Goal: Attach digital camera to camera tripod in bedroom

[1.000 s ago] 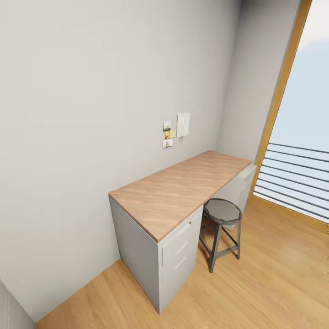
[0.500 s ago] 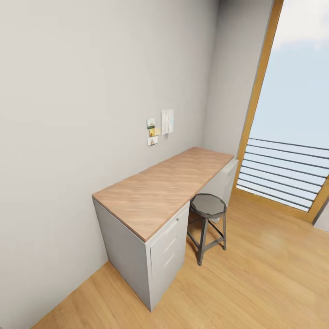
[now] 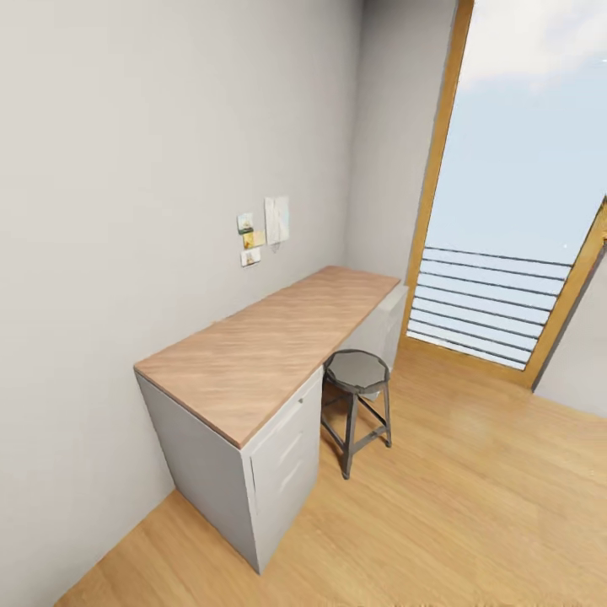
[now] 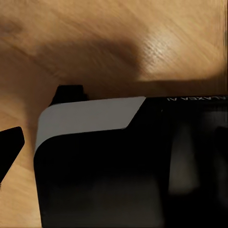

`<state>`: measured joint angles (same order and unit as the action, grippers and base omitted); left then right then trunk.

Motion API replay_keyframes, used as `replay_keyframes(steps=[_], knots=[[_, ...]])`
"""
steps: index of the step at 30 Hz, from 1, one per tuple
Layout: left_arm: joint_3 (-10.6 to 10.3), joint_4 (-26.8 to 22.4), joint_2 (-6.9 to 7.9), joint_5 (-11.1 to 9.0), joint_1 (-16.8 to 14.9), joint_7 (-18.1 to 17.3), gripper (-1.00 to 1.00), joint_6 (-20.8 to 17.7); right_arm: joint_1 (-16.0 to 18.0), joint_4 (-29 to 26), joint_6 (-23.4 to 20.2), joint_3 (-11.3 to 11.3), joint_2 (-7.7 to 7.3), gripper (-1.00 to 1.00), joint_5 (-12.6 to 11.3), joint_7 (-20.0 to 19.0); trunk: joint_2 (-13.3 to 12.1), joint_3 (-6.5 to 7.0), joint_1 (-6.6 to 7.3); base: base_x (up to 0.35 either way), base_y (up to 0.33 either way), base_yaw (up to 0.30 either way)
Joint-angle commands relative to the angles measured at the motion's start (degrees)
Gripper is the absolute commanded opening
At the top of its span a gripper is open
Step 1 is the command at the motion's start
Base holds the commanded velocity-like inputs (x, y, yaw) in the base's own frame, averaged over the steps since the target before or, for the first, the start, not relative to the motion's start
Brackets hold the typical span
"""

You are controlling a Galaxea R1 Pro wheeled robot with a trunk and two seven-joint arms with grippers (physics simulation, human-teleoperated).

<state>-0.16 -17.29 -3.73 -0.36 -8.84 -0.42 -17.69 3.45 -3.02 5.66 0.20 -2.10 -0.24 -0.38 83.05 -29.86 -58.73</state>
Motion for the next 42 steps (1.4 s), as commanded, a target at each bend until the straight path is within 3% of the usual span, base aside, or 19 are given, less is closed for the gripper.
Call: replay_keyframes(steps=[1, 12, 19, 21, 22, 24, 25, 27, 28, 32, 36, 37, 39, 41, 42], knots=[[-0.03, -0.39, -0.13, -0.02, -0.27, -0.04, 1.0, -0.65, 0.03, -0.28, 1.16, -0.03, -0.1, 1.0, -0.07, -0.04, 0.03, -0.12, 0.0, 0.0, 0.0, -0.227], [-0.38, -7.09, -2.45, 0.14, -1.97, 0.14, 1.0, -5.79, 0.04, -4.71, 5.28, -0.31, -0.54, 1.0, -0.32, -0.12, 0.03, -0.82, 0.0, 0.0, 0.0, -0.227], [-0.79, -14.76, -3.97, -0.25, -2.32, 0.37, 1.0, -8.94, -1.86, -16.14, 5.12, -0.36, -0.93, 1.0, -0.39, -0.13, 0.03, -1.27, 0.0, 0.0, 0.0, -0.225], [-0.86, -15.72, -4.22, -0.36, -2.35, 0.45, 1.0, -9.16, -3.75, -21.88, 2.93, -0.4, -1.64, 1.0, -0.6, -0.13, 0.03, -1.4, 0.0, 0.0, 0.0, -0.215], [-0.88, -16.58, -4.39, -0.42, -2.38, 0.51, 1.0, -9.4, -6.03, -28.87, -1.31, -0.45, -2.55, 1.0, -1.12, -0.11, 0.03, -1.47, 0.0, 0.0, 0.0, -0.209], [-0.89, -17.53, -4.55, -0.49, -2.47, 0.8, 1.0, -9.8, -8.65, -36.45, -7.46, -0.69, -3.37, 1.0, -1.82, -0.05, 0.03, -1.61, 0.0, 0.0, 0.0, -0.207], [-0.89, -17.53, -4.55, -0.49, -2.47, 0.8, 1.0, -9.8, -8.65, -36.45, -7.46, -0.69, -3.37, 1.0, -1.82, -0.05, 0.03, -1.68, 0.0, 0.0, 0.0, -0.206], [-0.89, -18.97, -4.82, -0.56, -2.71, 1.16, 1.0, -10.88, -10.82, -43.48, -14.26, -1.43, -4.03, 1.0, -2.41, 0.01, 0.03, -1.81, 0.0, 0.0, 0.0, -0.205], [-0.89, -18.97, -4.82, -0.56, -2.71, 1.16, 1.0, -10.88, -10.82, -43.48, -14.26, -1.43, -4.03, 1.0, -2.41, 0.01, 0.03, -1.88, 0.0, 0.0, 0.0, -0.204], [-1.09, -23.01, -5.4, -0.69, -3.11, 1.41, 1.0, -14.98, -13.21, -52.2, -24.38, -4.72, -4.77, 1.0, -3.01, 0.0, 0.03, -2.16, 0.0, 0.0, 0.0, -0.204], [-2.42, -25.79, -5.7, -1.65, -3.26, 1.33, 1.0, -16.96, -14.04, -55.15, -27.85, -6.73, -5.02, 1.0, -3.09, -0.06, 0.03, -2.44, 0.0, 0.0, 0.0, -0.207], [-4.75, -27.51, -5.81, -5.29, -3.64, 1.36, 1.0, -17.98, -14.49, -56.37, -29.63, -7.78, -5.06, 1.0, -3.1, -0.13, 0.03, -2.51, 0.0, 0.0, 0.0, -0.209], [-6.4, -28.15, -5.79, -8.47, -4.34, 1.64, 1.0, -18.44, -14.66, -56.13, -30.29, -8.2, -5.08, 1.0, -3.17, -0.17, 0.03, -2.65, 0.0, 0.0, 0.0, -0.21], [-8.17, -28.51, -5.71, -11.13, -5.01, 1.97, 1.0, -18.76, -14.77, -55.66, -30.65, -8.5, -5.11, 1.0, -3.29, -0.21, 0.03, -2.78, 0.0, 0.0, 0.0, -0.217], [-8.17, -28.51, -5.71, -11.13, -5.01, 1.97, 1.0, -18.76, -14.77, -55.66, -30.65, -8.5, -5.11, 1.0, -3.29, -0.21, 0.03, -2.85, 0.0, 0.0, 0.0, -0.219]])
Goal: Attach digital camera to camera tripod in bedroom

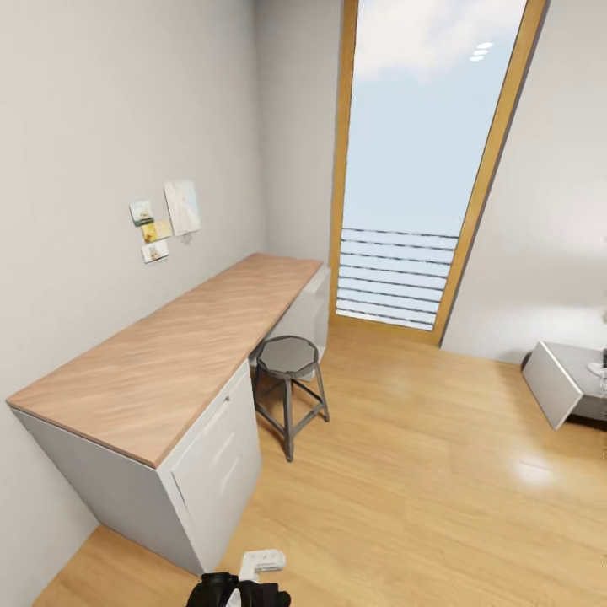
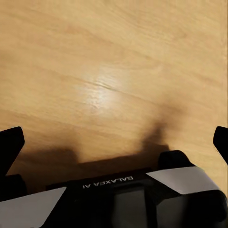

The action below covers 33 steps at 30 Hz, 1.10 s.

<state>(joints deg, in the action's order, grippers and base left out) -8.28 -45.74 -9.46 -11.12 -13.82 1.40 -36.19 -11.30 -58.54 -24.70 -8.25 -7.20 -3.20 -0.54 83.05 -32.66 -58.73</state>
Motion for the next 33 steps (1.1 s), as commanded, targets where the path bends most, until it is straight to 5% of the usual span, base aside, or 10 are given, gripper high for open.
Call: replay_keyframes(steps=[1, 9, 18, 33], knots=[[-0.94, -0.1, 0.02, -1.41, -0.28, 0.31, 1.0, -0.34, -0.06, 0.04, -0.4, -0.19, -0.04, 1.0, -0.39, -0.06, 0.03, -0.11, 0.0, 0.0, 0.0, -0.224], [-4.94, 0.0, 0.18, -5.41, -1.14, 0.8, 1.0, 2.27, -0.2, 1.28, 0.96, -0.63, -0.31, 1.0, -0.57, -0.15, 0.03, -0.55, 0.0, 0.0, 0.0, -0.241], [-5.42, 0.87, 0.03, -5.94, -1.13, 0.65, 1.0, 3.36, -0.21, 2.96, 5.11, -0.65, -0.3, 1.0, -0.5, -0.13, 0.03, -0.99, 0.0, 0.0, 0.0, -0.253], [-5.59, 1.23, -0.15, -6.04, -1.12, 0.63, 1.0, 3.57, -0.22, 5.49, 6.06, -0.33, -0.23, 1.0, -0.03, -0.11, 0.03, -1.71, 0.0, -0.029, 0.0, -0.254]])
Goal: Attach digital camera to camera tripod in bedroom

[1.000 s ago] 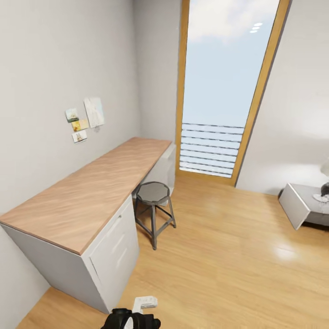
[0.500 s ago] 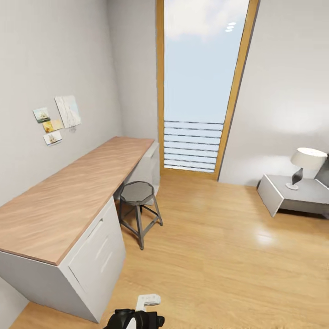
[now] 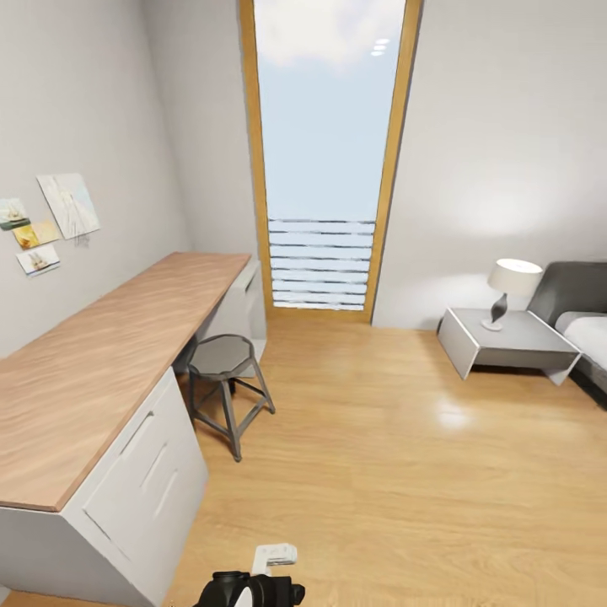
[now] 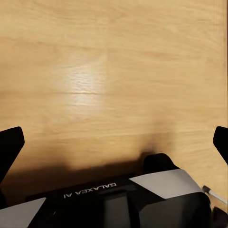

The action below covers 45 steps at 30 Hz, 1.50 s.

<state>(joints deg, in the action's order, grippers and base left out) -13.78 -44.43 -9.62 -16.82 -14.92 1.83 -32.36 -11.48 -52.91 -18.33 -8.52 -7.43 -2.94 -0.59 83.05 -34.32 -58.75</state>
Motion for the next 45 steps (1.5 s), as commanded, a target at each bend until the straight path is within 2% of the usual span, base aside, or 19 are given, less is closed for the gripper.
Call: replay_keyframes(steps=[1, 15, 45], knots=[[-0.09, -0.06, 0.0, -0.36, -0.02, 0.19, 1.0, -0.27, -0.03, 0.08, -0.31, 0.01, 0.01, 1.0, -0.3, -0.05, 0.03, -0.09, 0.02, -0.215, 0.0, -0.254], [-0.19, -0.04, -0.05, -0.36, -0.02, 0.05, 1.0, -0.25, -0.03, 1.79, -0.35, 0.34, 0.06, 1.0, -0.24, -0.03, 0.03, -0.76, 0.02, -0.271, 0.0, -0.254], [-0.24, -0.04, -0.05, -0.38, -0.02, -0.01, 1.0, -0.26, 0.04, 3.09, -0.24, 0.37, 0.11, 1.0, -0.18, 0.04, 0.03, -2.19, 0.02, -0.033, 0.0, -0.254]])
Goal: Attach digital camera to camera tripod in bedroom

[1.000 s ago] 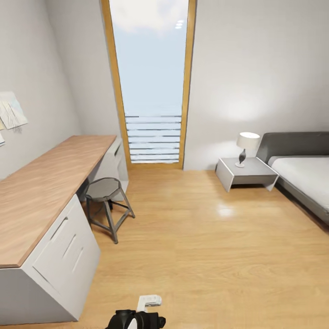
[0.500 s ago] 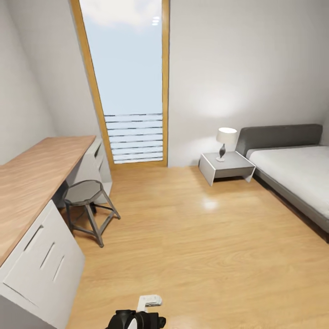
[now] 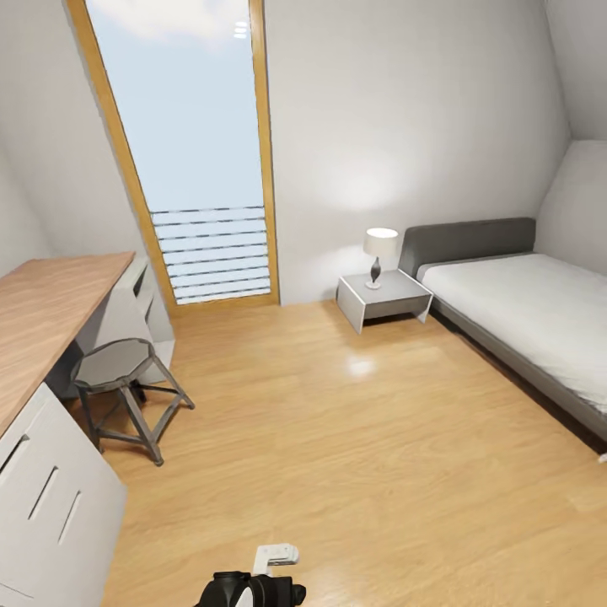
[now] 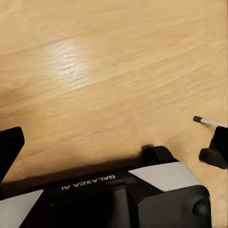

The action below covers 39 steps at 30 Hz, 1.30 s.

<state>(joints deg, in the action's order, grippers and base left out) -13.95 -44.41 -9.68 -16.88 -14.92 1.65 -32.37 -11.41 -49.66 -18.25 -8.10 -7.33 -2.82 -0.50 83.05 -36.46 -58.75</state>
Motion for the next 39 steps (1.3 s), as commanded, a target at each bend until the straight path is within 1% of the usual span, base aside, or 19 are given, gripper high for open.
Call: replay_keyframes(steps=[1, 9, 13, 39], knots=[[-0.07, -0.07, 0.01, -0.33, -0.02, 0.21, 1.0, -0.27, -0.05, -0.07, -0.32, -0.06, 0.01, 1.0, -0.28, -0.05, 0.03, -0.09, 0.02, -0.236, 0.0, -0.254], [-0.04, -0.07, 0.05, -0.33, -0.02, 0.34, 1.0, -0.3, -0.02, 0.23, -0.3, 0.0, 0.01, 1.0, -0.26, -0.08, 0.03, -0.47, 0.02, -0.282, 0.0, -0.254], [-0.03, -0.07, 0.11, -0.29, -0.02, 0.36, 1.0, -0.26, -0.02, 0.28, -0.3, 0.0, -0.01, 1.0, -0.26, -0.1, 0.03, -0.66, 0.02, -0.141, 0.0, -0.254], [0.15, -0.07, 0.45, -0.19, -0.02, 0.45, 1.0, -0.24, -0.02, 0.35, -0.31, 0.01, -0.2, 1.0, -0.17, -0.2, 0.03, -1.91, 0.02, -0.015, 0.0, -0.254]])
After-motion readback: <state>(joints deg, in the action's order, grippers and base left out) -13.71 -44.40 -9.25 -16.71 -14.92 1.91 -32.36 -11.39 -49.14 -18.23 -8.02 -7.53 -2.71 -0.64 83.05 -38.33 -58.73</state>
